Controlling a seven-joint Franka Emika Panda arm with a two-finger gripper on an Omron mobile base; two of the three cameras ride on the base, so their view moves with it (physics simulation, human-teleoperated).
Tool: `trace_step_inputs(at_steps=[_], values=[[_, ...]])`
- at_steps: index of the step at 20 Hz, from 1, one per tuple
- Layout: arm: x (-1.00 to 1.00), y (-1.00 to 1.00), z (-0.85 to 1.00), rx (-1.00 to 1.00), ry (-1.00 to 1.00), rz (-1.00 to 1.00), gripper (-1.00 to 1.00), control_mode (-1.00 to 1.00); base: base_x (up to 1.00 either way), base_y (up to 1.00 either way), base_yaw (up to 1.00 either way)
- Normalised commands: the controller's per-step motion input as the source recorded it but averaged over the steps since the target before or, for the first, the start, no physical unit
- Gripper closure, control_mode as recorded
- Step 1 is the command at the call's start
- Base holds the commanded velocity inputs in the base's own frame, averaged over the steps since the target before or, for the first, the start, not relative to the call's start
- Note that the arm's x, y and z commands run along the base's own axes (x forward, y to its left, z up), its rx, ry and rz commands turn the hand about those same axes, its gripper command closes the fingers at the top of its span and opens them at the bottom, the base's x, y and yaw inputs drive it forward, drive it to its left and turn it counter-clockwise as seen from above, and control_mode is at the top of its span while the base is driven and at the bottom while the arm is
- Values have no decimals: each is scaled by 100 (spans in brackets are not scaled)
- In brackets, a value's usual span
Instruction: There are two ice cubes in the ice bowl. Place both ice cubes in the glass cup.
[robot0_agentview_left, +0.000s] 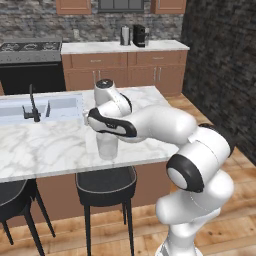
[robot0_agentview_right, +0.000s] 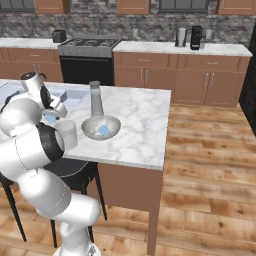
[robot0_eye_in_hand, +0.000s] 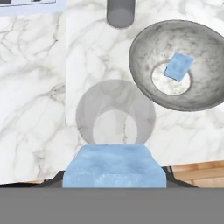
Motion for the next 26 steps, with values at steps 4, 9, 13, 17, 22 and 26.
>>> trace_step_inputs(at_steps=[4, 9, 13, 17, 22, 26], values=[[0, 0, 0, 0, 0, 0, 100, -100, 0, 0, 0], [0, 0, 0, 0, 0, 0, 100, -100, 0, 0, 0], [0, 0, 0, 0, 0, 0, 100, -100, 0, 0, 0], [0, 0, 0, 0, 0, 0, 100, -100, 0, 0, 0], [0, 0, 0, 0, 0, 0, 100, -100, 0, 0, 0], [9, -3, 0, 0, 0, 0, 100, -100, 0, 0, 0]])
